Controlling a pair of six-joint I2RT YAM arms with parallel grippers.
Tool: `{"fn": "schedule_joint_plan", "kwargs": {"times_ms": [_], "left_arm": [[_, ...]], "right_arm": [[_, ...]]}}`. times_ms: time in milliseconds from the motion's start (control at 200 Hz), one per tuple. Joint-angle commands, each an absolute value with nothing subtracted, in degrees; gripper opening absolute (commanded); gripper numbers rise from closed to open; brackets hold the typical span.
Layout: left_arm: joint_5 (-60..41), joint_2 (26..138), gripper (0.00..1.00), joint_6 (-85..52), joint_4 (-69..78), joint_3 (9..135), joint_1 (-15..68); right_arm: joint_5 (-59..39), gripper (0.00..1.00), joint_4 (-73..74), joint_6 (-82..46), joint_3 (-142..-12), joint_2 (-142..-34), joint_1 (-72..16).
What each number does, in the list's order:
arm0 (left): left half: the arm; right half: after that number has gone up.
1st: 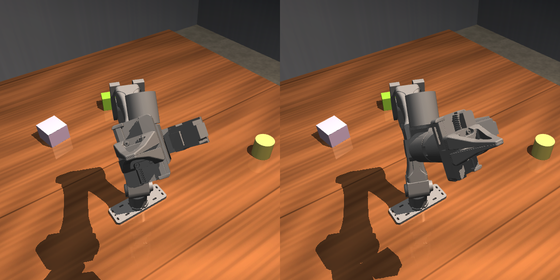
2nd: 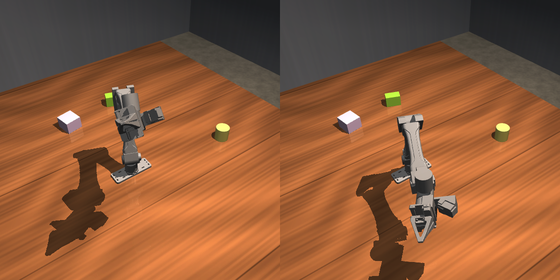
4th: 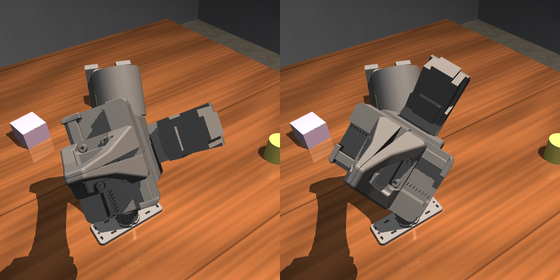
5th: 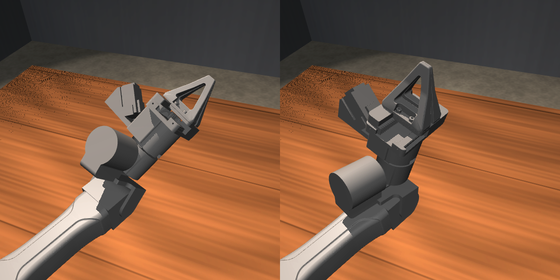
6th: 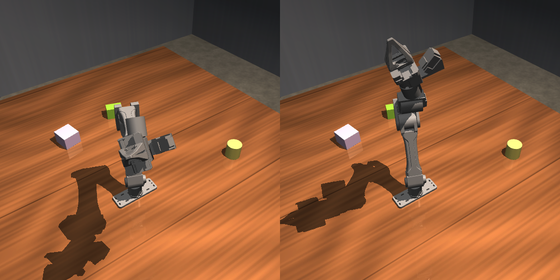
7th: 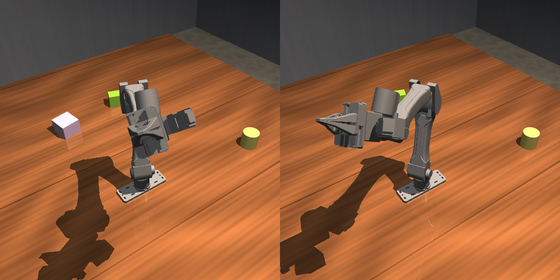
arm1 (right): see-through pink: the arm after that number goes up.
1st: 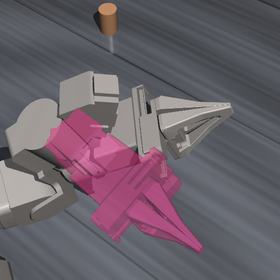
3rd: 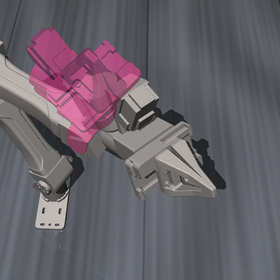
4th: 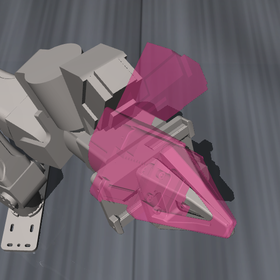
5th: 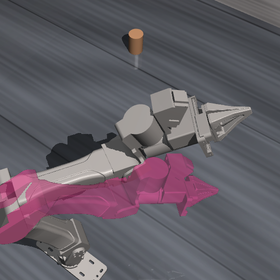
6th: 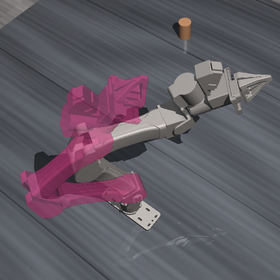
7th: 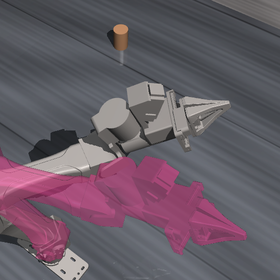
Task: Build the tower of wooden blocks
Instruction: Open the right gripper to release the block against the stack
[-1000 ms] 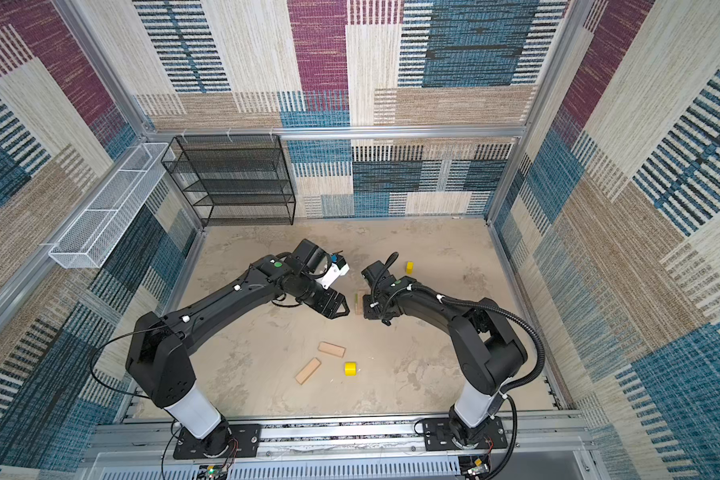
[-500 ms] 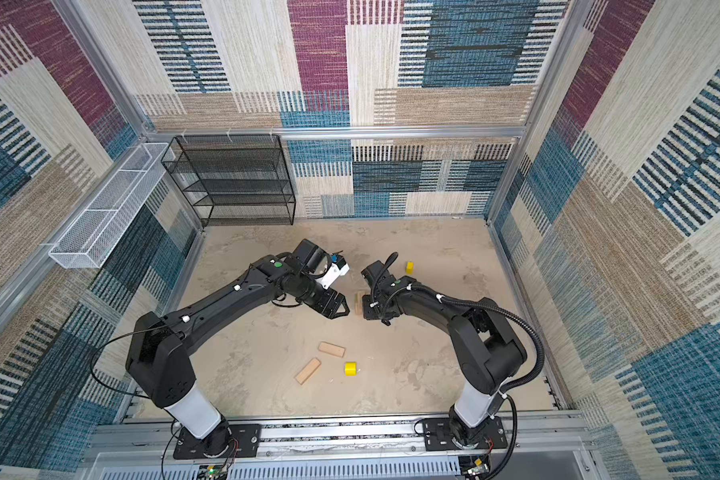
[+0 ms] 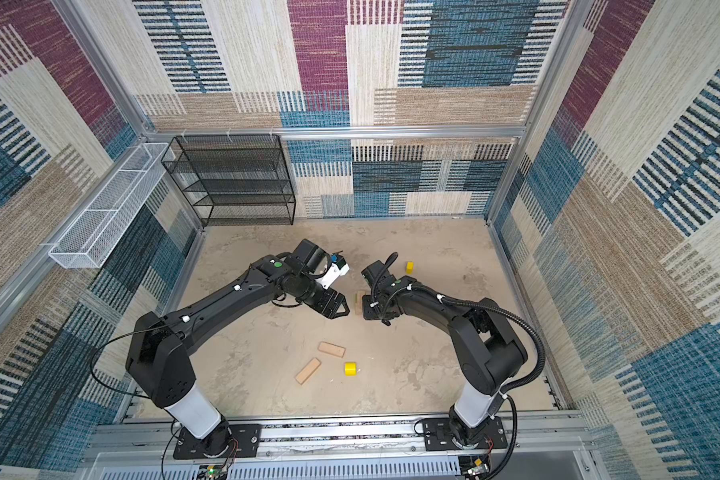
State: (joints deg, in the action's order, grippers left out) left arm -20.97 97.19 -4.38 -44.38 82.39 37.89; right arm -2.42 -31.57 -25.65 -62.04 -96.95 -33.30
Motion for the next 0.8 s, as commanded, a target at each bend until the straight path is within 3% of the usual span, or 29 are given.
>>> {"fn": "schedule_joint_plan", "kwargs": {"times_ms": [0,416,796], "left_arm": [[-20.78,97.16,0.76,-3.69,-45.00,82.88,37.78],[-18.56,97.26,0.75,-4.04,-44.98,82.72,37.62],[-20.87,100.52,0.71,-6.11,-44.95,83.66,36.34]], "right_arm": [[-1.58,0.42,-32.60,-25.32,-62.65,-96.20,-33.22],[-1.66,0.37,-34.01,-25.38,-62.80,-92.16,-33.07],[-3.14,0.15,-30.83,-24.51,-58.54,-90.35,-29.44]]}}
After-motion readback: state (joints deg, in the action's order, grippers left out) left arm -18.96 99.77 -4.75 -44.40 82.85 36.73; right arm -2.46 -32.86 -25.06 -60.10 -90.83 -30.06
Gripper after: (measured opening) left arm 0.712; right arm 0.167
